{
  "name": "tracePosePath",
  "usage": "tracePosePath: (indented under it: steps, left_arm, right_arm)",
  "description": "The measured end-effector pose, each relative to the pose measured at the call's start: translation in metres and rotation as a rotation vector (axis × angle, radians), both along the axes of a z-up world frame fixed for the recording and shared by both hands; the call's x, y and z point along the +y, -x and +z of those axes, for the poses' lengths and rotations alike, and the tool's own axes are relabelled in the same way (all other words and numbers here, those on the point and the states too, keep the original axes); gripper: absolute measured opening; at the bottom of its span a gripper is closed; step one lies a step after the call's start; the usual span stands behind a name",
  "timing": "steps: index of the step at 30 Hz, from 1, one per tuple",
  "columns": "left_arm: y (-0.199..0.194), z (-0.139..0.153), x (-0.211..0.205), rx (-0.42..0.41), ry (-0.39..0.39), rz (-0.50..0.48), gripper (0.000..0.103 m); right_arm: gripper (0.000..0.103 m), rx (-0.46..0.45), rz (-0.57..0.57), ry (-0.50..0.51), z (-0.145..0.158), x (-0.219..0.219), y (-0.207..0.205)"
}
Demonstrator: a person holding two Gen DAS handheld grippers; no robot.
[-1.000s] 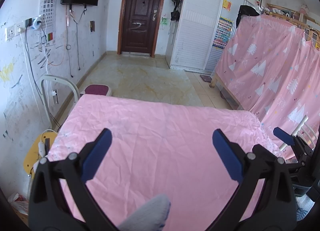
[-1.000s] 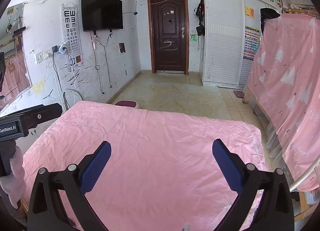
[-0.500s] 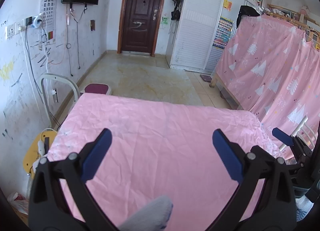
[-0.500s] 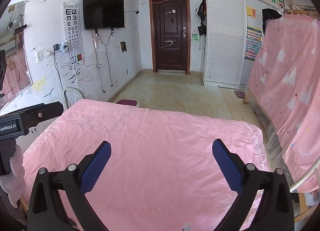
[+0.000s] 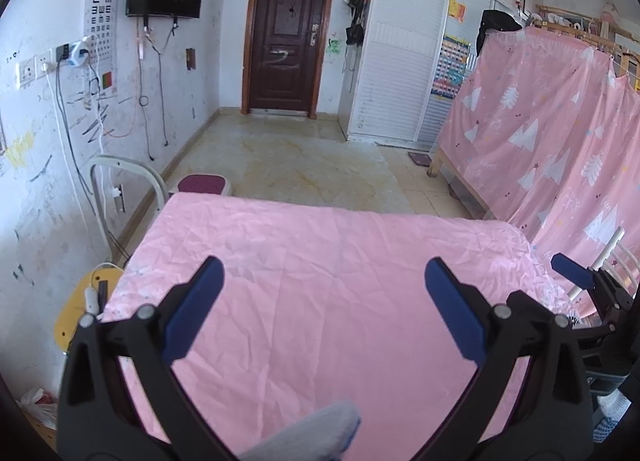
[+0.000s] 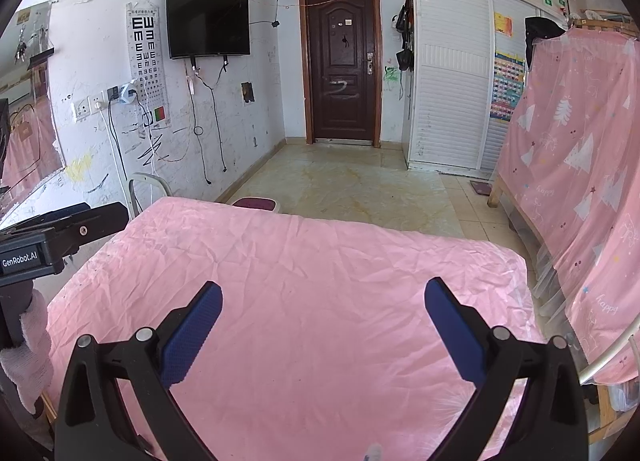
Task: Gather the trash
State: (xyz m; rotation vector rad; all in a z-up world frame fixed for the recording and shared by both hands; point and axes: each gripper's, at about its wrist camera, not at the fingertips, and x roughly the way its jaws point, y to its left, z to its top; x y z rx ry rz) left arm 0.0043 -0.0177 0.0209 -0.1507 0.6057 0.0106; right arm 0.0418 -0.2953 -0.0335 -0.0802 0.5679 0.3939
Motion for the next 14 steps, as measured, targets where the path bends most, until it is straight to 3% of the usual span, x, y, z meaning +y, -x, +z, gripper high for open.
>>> tracePosePath:
  steps: [14]
  left_arm:
    - [-0.0013, 0.0040, 0.0014, 0.003, 0.007, -0.006, 0.096]
  right_arm:
    - [0.092, 0.001, 0.001, 0.001, -0.0004, 0.0006, -0.0004]
